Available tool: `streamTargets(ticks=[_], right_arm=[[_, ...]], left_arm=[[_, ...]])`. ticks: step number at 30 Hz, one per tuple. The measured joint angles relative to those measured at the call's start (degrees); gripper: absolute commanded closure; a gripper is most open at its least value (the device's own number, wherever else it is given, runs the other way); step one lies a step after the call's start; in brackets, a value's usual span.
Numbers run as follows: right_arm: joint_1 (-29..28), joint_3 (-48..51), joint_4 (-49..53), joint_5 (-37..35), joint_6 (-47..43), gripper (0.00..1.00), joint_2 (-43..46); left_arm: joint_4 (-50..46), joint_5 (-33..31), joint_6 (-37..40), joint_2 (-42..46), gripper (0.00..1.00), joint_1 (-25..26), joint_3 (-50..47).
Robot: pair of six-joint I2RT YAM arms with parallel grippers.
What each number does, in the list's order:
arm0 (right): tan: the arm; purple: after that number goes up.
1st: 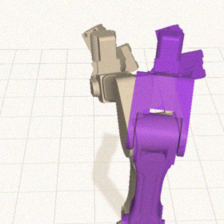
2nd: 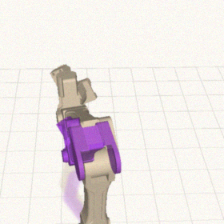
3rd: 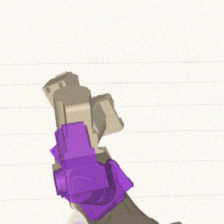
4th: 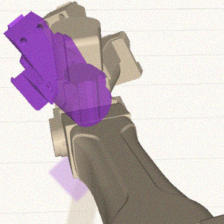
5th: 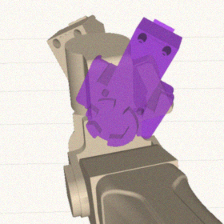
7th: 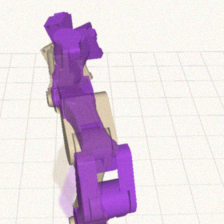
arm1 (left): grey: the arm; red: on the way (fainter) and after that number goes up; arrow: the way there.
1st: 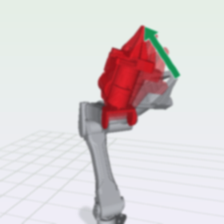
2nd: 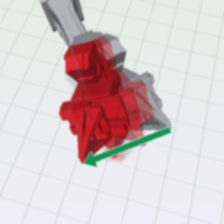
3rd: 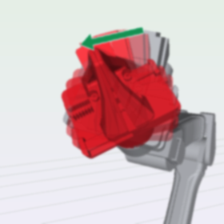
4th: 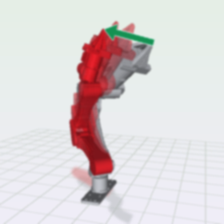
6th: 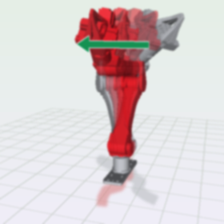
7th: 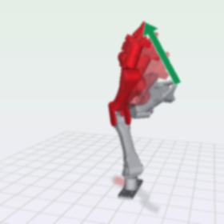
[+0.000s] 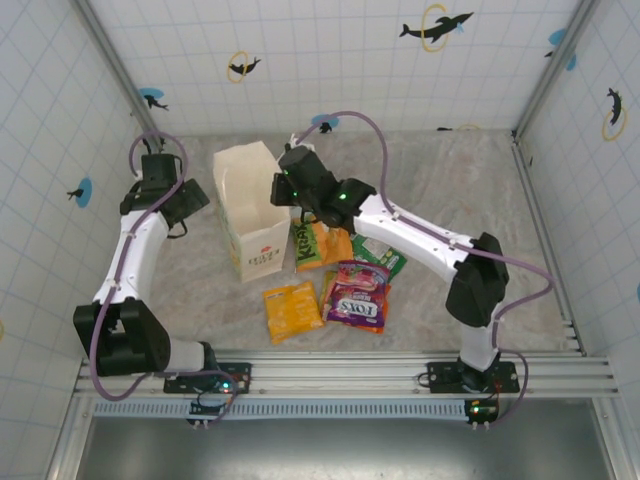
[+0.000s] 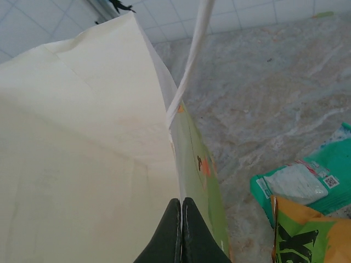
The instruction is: Place the snacks into the paper bag
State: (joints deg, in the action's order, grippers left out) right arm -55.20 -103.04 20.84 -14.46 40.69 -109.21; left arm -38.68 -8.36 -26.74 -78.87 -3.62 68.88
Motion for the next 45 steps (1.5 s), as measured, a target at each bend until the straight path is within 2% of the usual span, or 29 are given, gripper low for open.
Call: streamTargets(ticks=[4,5,9,13,20,32,39,45], right_arm=[[-0.5,0.02,-0.07,-2.67,3.1,0.94,-2.38],[-0.57,0.02,-0.15,-3.1,3.67,0.9,-2.6],[-0.63,-0.07,-1.33,-3.78,6.27,0.61,-3.1],[-0.63,-0.31,-2.4,-2.62,7.52,0.5,-4.28],[-0.61,-0.31,-5.44,0.17,7.89,0.47,-4.5],[-0.68,-0.31,-8.72,0.68,8.41,0.5,-4.5],[-1.27,-0.31,-9.81,-0.68,9.31,0.52,-4.63],[-1.77,-0.31,-10.88,-1.84,9.53,0.52,-5.62]], left_arm=[[-0.96,-0.83,0.0,0.0,0.05,-0.2,1.33],[-1.07,-0.96,0.0,0.0,0.05,-0.2,1.57],[-1.75,-1.14,0.04,0.0,0.05,-0.2,2.36],[-2.86,-0.48,0.59,0.0,0.06,-0.2,3.91],[-4.57,4.07,0.87,2.54,0.09,-0.2,6.4],[-10.1,7.1,0.15,13.29,0.14,-0.2,6.8],[-12.22,14.01,-0.72,20.98,0.24,-0.2,4.07],[-13.73,20.59,-0.94,23.89,0.25,-0.2,1.07]])
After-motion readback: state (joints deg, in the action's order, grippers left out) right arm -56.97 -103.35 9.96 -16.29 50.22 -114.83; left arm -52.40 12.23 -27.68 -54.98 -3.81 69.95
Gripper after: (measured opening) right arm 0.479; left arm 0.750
